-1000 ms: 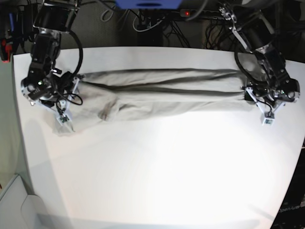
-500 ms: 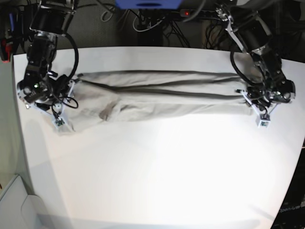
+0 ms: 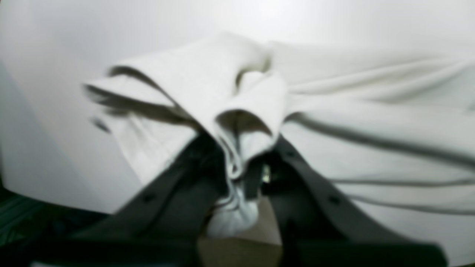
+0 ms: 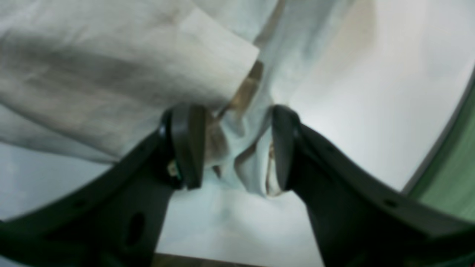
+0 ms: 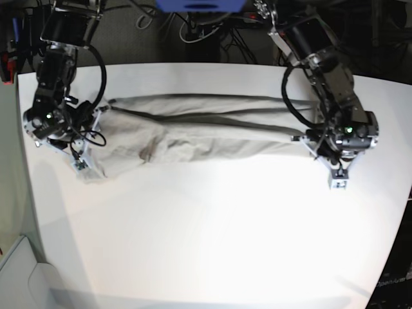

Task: Layout the t-shirt on the table in an organized manner, then fold the t-shirt properly
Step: 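Move the left gripper inward along the strip and grasp its end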

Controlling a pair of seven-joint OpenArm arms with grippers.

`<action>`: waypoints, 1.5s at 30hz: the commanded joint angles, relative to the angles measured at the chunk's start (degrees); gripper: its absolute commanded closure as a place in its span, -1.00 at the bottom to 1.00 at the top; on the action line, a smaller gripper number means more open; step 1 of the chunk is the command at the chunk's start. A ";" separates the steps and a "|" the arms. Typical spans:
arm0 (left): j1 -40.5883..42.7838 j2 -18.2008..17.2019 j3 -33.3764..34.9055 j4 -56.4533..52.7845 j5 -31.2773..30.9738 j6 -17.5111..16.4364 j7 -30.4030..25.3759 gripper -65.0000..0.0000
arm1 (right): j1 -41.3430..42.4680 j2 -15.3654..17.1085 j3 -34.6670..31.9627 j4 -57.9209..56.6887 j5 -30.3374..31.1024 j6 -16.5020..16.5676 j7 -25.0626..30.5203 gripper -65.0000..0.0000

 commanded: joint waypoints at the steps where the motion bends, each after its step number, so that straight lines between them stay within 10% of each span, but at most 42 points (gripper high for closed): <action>1: -1.09 0.12 1.36 1.15 -0.77 1.52 -0.81 1.00 | 0.91 0.42 0.12 1.06 0.33 -0.23 0.68 0.08; 13: 6.56 0.12 10.86 9.68 -14.14 26.31 -4.59 1.00 | 1.78 1.48 -0.05 1.06 0.33 -0.23 0.59 0.08; 31: 8.93 -0.05 9.71 9.50 -14.40 26.31 -6.35 1.00 | 2.66 1.48 -0.14 0.97 0.33 -0.23 0.59 0.08; 45: 5.85 -12.09 9.19 -3.86 -14.40 26.22 -6.35 1.00 | 2.66 1.21 -0.14 -2.37 0.33 -0.23 1.56 0.08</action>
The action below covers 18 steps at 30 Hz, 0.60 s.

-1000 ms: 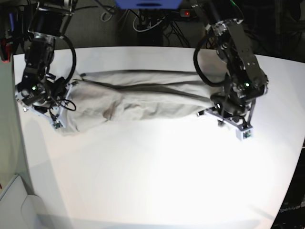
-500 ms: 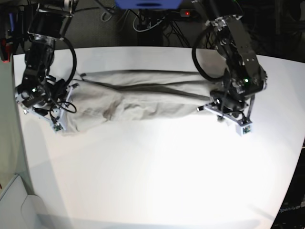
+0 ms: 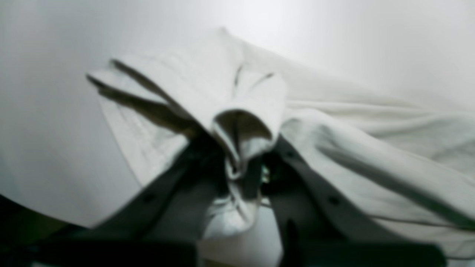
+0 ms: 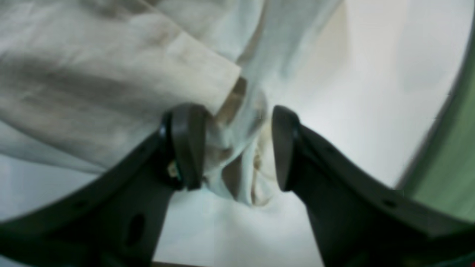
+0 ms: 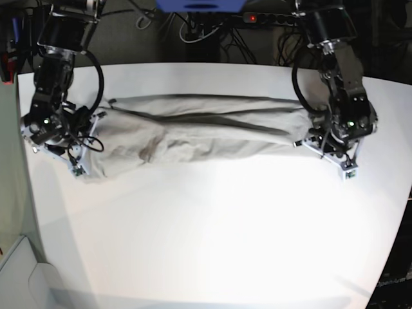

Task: Layout the t-shirt on the table in an organized manner, then fold the t-shirt properly
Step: 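Move the left gripper inward along the strip and grasp its end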

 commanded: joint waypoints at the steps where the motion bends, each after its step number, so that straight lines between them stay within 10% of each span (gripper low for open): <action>1: -1.36 -0.40 0.05 -0.02 -0.11 0.34 -0.27 1.00 | 0.87 0.27 0.08 -0.82 0.33 -0.23 1.45 0.08; 8: -2.33 -2.33 0.14 -0.90 -0.11 0.34 2.45 0.95 | 0.52 0.27 0.08 -5.48 0.33 -0.23 6.29 0.08; 18: -3.21 -5.24 0.05 -0.20 -0.11 0.25 4.12 0.06 | 0.78 0.27 0.08 -5.48 0.33 -0.23 6.29 0.08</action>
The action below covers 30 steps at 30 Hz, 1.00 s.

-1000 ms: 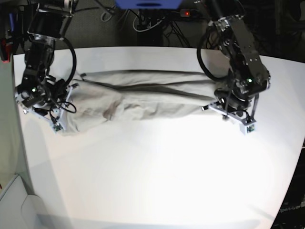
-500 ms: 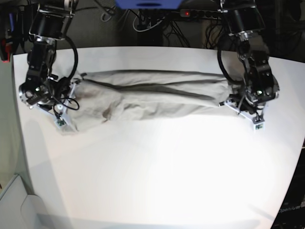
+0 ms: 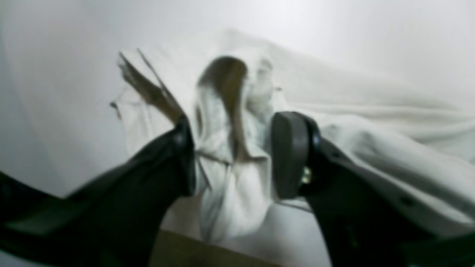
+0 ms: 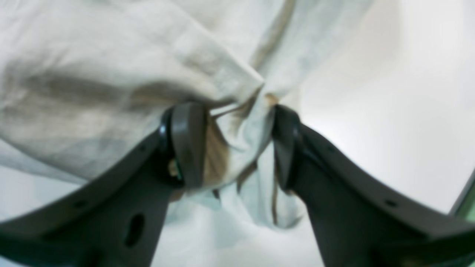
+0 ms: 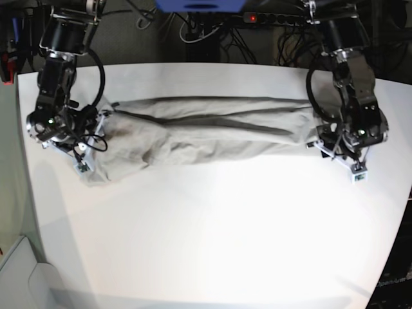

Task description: Layout the t-shirt on the table in an organized manner, then fold the t-shirt properly

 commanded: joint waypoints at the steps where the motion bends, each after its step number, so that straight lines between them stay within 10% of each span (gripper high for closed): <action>1: -1.07 -1.00 -0.17 1.03 0.51 0.01 -0.38 0.06 | 0.54 0.25 -0.03 0.31 0.07 -0.03 -0.20 0.08; 15: -5.37 -8.12 -9.40 -1.79 0.59 -11.15 3.22 0.04 | 0.37 0.34 -0.03 0.31 0.07 -0.03 -0.20 0.08; 24: -4.67 -8.56 -9.58 -6.36 0.51 -21.88 -1.26 -1.00 | 0.54 0.25 -0.03 0.31 0.07 -0.03 -0.20 0.08; 30: -4.93 -8.47 -9.84 -6.88 0.95 -25.13 -1.44 -1.00 | 0.54 0.25 -0.03 0.31 0.07 -0.03 -0.20 0.08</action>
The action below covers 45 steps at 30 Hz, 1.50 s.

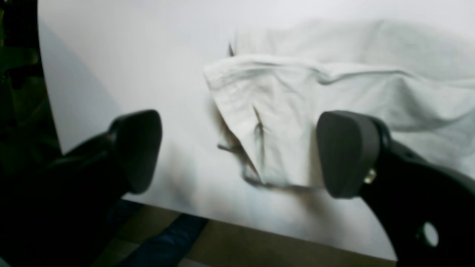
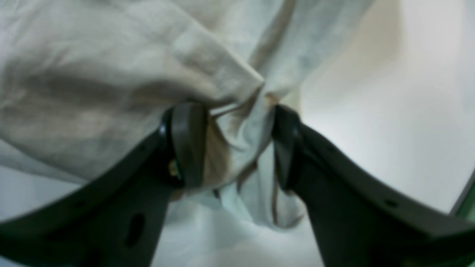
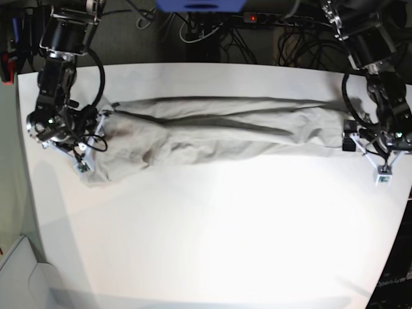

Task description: Layout the t-shirt on the table in an organized manner, then fold the t-shirt properly

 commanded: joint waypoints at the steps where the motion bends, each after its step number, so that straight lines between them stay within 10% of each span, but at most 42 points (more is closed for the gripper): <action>1: -1.22 -1.02 -0.20 0.85 0.09 -0.02 -0.45 -1.00 | 0.54 0.25 -0.03 0.33 0.07 -0.03 -0.20 0.08; 24: -0.78 -0.84 -0.29 -22.44 -0.26 -0.54 -14.78 -1.00 | 1.51 0.34 -0.03 0.33 0.07 -0.03 -0.20 0.08; 33: -1.31 0.30 -0.29 -23.59 -0.26 -0.54 -15.40 1.00 | 1.51 0.43 -0.03 0.33 0.07 -0.03 -0.20 0.08; 41: -1.13 4.79 0.33 -6.27 1.15 0.07 -7.22 1.00 | 1.51 0.51 -0.03 0.33 0.07 -0.03 -0.20 0.08; 45: -1.75 8.39 3.93 2.17 11.43 0.07 -5.02 1.00 | 1.51 0.51 -0.03 0.33 0.07 -0.03 -0.20 0.08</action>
